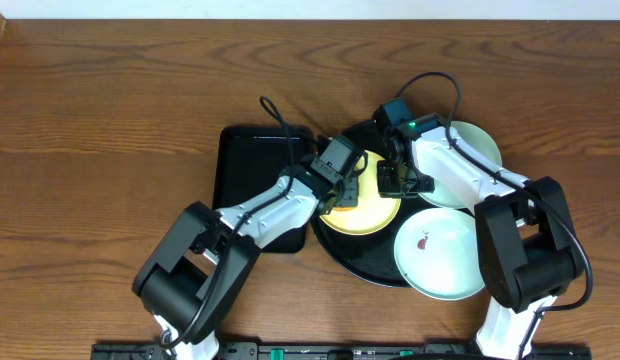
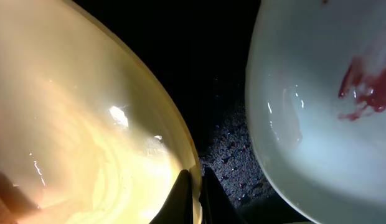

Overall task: Clean dirty plates on tray and stack at the side
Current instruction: 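Scrub yellow plate surface with sponge in left gripper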

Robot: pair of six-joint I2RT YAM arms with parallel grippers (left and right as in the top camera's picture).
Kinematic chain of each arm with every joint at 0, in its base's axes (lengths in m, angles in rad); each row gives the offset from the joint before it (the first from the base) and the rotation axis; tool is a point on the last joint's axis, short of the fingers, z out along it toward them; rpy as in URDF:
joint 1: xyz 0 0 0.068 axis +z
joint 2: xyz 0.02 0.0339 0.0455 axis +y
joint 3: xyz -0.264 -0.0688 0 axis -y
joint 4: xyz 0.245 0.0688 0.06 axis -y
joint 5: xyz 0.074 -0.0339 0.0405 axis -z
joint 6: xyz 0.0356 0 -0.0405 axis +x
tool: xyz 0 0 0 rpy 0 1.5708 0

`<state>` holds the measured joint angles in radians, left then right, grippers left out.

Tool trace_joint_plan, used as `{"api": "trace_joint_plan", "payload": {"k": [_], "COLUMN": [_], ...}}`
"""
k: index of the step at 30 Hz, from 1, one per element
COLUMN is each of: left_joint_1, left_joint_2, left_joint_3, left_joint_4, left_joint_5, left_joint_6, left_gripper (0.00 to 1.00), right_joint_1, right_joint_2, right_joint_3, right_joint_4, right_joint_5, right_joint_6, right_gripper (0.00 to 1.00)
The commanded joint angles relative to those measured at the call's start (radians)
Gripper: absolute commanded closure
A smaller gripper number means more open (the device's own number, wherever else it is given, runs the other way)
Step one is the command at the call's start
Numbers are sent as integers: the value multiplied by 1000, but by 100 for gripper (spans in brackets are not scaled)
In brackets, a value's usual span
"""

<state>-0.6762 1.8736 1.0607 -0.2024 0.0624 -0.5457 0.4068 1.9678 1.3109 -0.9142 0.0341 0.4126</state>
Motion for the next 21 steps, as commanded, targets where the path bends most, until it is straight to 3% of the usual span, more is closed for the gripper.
{"api": "trace_joint_plan", "payload": {"k": [1, 10, 21], "left_joint_1": [-18, -75, -82], "left_joint_2": [2, 2, 29], "left_joint_3": [-14, -14, -14], "left_joint_4": [-10, -10, -18], "left_joint_5": [-30, -156, -188], "left_joint_6": [42, 64, 153], "left_gripper": [89, 92, 92], "right_joint_1": [6, 6, 6], "right_joint_2": [-2, -2, -2], "right_joint_3": [-8, -8, -8], "right_joint_4": [5, 5, 5], "right_joint_5": [-16, -16, -16], "right_joint_6": [-2, -2, -2], "right_gripper": [98, 98, 99]}}
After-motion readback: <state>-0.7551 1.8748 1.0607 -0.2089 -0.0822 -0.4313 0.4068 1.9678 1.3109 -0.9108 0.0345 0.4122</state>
